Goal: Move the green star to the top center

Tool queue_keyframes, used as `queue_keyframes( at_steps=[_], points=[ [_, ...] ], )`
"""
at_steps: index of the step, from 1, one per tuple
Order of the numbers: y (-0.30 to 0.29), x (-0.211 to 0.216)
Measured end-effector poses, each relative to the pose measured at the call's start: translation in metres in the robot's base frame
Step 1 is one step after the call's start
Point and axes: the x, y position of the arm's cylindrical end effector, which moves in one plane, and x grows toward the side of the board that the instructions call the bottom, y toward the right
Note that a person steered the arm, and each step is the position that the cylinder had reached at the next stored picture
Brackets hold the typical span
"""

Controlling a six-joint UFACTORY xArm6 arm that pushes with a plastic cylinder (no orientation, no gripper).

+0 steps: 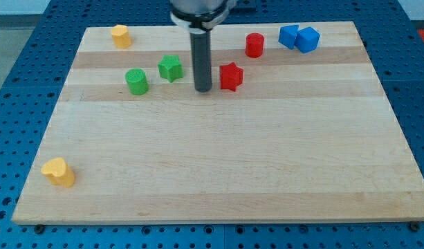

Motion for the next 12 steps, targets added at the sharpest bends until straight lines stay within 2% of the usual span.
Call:
queue_keyframes(
  at_steps=[2,6,8,11,12],
  points=[
    [-0.062,-0.001],
    [-0.066,-0.065],
    [-0.046,-0.084],
    [0.008,-0.08],
    [0.02,-0.066]
  ],
)
